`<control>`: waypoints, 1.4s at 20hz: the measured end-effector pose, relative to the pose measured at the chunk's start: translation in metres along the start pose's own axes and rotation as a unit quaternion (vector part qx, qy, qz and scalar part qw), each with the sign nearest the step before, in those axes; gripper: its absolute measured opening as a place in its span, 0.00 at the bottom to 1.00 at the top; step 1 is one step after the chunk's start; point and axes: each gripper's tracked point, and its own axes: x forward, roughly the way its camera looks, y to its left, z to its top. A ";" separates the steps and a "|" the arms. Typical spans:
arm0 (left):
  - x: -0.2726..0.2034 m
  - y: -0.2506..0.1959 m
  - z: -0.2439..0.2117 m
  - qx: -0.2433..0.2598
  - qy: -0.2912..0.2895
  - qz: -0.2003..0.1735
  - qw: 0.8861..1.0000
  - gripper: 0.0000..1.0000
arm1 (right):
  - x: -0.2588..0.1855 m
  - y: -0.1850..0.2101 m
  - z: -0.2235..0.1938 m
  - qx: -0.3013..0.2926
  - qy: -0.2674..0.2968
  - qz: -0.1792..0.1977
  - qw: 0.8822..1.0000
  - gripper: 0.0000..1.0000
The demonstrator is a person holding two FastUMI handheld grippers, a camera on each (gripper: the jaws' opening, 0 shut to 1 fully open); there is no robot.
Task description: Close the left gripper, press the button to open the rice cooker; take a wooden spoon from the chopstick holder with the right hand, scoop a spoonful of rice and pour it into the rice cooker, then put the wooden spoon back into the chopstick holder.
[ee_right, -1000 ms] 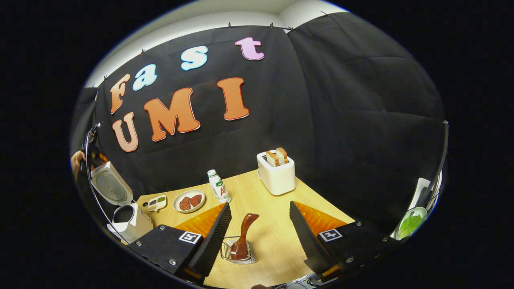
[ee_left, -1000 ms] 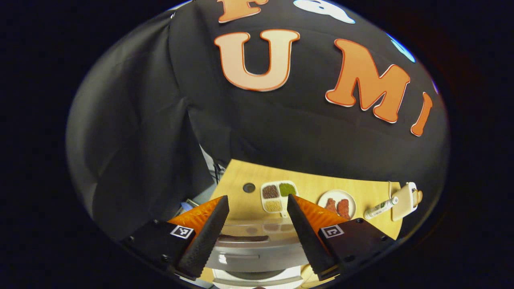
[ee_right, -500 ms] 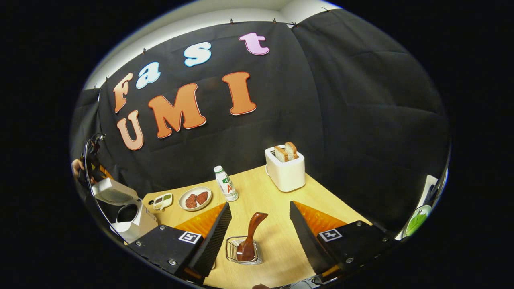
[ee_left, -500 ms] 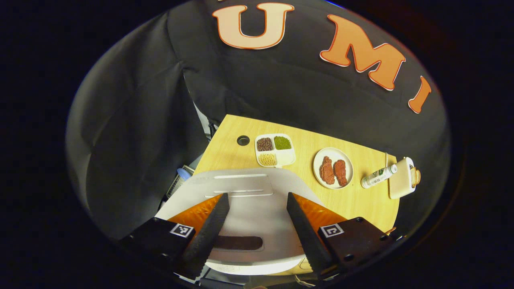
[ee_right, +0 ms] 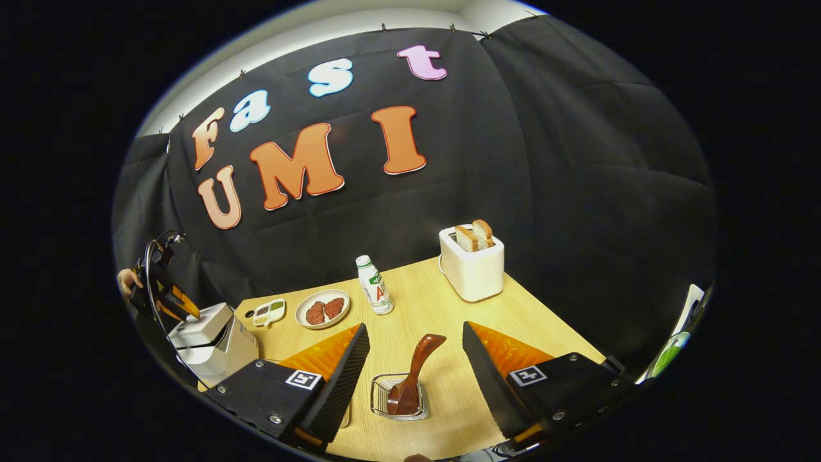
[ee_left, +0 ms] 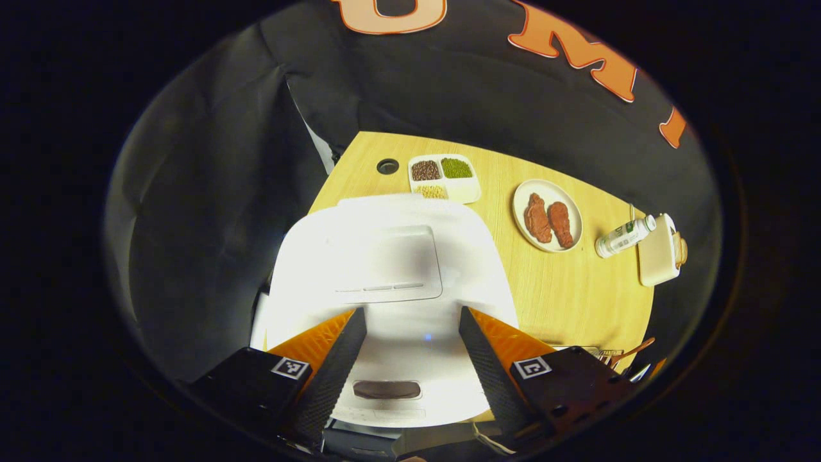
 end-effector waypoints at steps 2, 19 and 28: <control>0.008 0.001 -0.015 0.000 0.018 0.004 1.000 1.00 | -0.002 0.002 -0.003 -0.002 0.004 0.001 1.000 0.91; -0.018 -0.013 -0.021 0.007 -0.094 -0.021 0.995 1.00 | 0.010 0.061 0.012 -0.034 -0.009 0.060 0.998 0.91; -0.108 -0.021 0.008 0.021 -0.306 -0.031 0.951 1.00 | 0.028 0.114 0.059 -0.096 -0.086 0.092 0.987 0.91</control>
